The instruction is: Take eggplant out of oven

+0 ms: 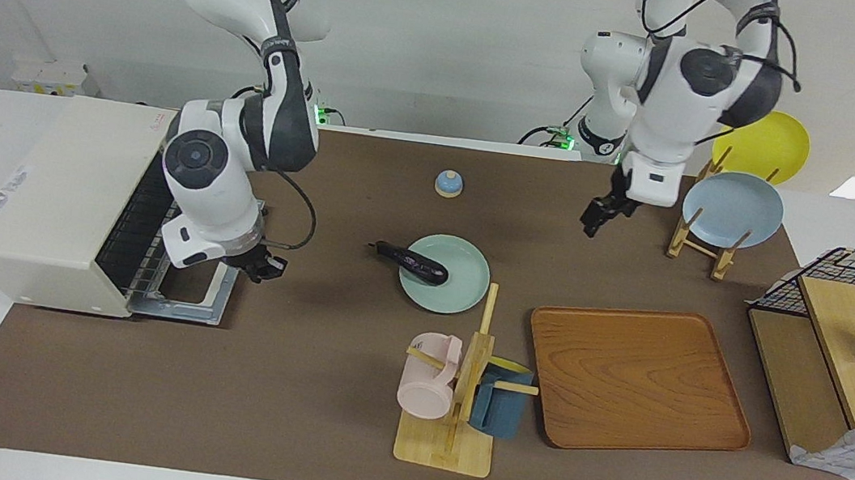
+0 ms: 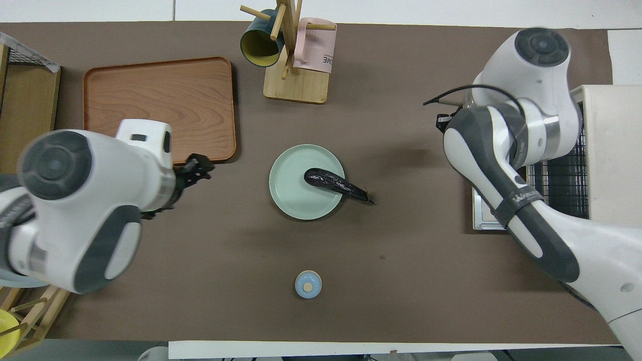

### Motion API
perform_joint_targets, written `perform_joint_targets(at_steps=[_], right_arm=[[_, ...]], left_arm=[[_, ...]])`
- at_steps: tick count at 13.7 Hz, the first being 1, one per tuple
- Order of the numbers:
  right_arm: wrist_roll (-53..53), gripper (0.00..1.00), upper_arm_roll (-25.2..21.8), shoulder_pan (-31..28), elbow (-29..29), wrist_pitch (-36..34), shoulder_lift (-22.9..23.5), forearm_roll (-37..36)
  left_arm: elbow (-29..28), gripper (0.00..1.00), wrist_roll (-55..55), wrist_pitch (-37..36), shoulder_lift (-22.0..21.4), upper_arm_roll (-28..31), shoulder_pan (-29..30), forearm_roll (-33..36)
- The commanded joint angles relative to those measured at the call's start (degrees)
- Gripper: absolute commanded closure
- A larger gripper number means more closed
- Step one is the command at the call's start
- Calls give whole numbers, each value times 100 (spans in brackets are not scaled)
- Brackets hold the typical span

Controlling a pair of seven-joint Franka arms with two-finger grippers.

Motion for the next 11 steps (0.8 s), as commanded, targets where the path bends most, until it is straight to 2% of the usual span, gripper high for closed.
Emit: perform_joint_targets(at_steps=[1,4,6,8,9,10,11], right_arm=[[45,98,78,-12,-727,332,-289,-332],[19,98,78,-179,-885,262,-332,-1508],[19,98,78,-267,-1061,262,-385,-1722],[-191,98,78,-285,-704,-87,-333,-1949],[-523,98,87,-320,-353,-490,-324,-1977],[-935,98,87,-398,-36,-877,-324,-1977],[-1409,98,87,-512,254,-1246,-393,-1942]], left_arm=[[430,0,-2533,1106,1156,104,-924,53],[1255,0,-3655,1603,2230,104,-1444,-104],[1748,0,-3964,1760,2872,113,-1585,-560],[1768,3,-3965,1936,3041,121,-1665,-571],[1759,26,-3956,1919,3068,113,-1665,-571],[1759,79,-3956,1832,3068,104,-1656,-589],[1750,100,-3887,1710,3068,113,-1665,-571]])
